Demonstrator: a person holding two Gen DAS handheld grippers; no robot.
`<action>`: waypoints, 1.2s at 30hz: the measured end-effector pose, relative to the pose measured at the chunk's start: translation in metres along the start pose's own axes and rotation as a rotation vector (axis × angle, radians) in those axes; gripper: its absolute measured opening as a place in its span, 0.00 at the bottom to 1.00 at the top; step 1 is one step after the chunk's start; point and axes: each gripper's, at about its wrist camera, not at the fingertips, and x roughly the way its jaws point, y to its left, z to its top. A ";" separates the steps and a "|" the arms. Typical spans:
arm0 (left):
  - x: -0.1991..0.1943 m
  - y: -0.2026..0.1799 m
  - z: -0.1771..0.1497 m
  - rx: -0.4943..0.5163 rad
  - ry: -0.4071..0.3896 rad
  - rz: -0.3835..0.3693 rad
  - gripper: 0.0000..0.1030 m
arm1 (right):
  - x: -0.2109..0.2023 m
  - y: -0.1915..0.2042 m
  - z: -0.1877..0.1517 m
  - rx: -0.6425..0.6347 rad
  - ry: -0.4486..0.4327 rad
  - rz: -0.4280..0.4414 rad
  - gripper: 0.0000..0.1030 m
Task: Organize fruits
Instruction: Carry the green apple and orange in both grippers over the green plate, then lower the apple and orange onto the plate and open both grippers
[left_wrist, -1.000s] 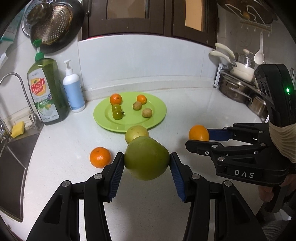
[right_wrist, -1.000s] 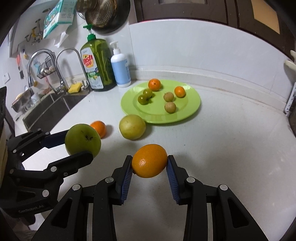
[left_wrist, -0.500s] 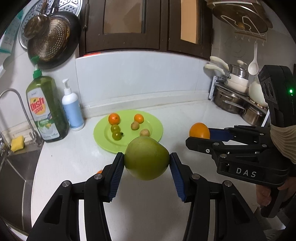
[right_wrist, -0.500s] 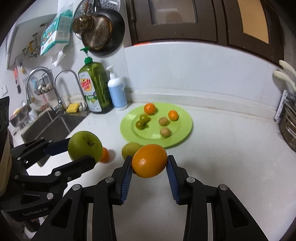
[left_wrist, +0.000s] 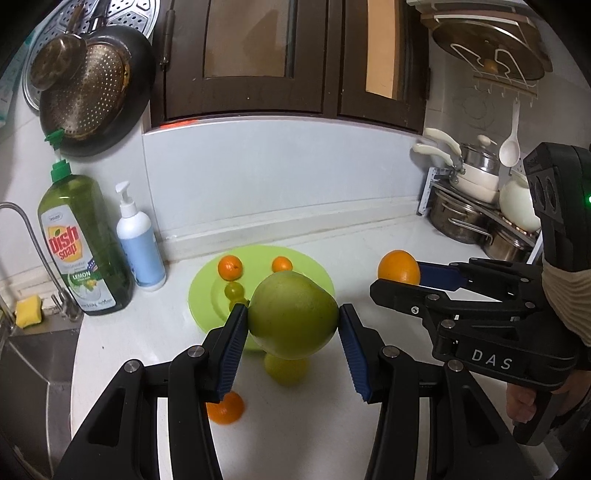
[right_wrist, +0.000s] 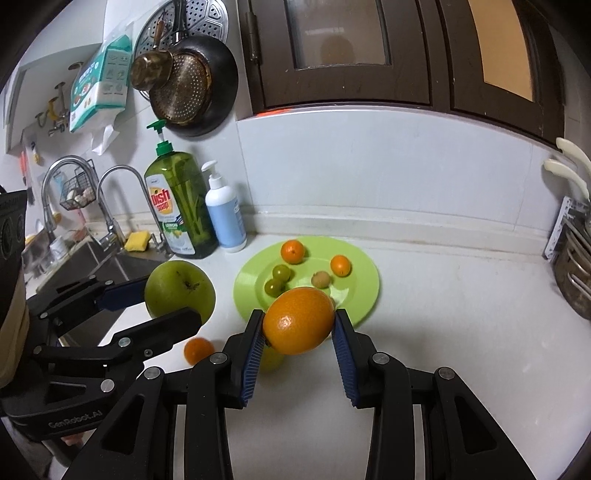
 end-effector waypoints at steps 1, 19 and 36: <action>0.002 0.002 0.002 0.000 0.002 -0.001 0.48 | 0.002 0.000 0.003 -0.001 0.000 -0.002 0.37; 0.075 0.038 0.047 0.030 0.062 -0.009 0.48 | 0.067 -0.017 0.035 0.014 0.064 -0.034 0.37; 0.177 0.052 0.066 0.078 0.175 -0.056 0.48 | 0.145 -0.056 0.033 0.099 0.187 -0.056 0.37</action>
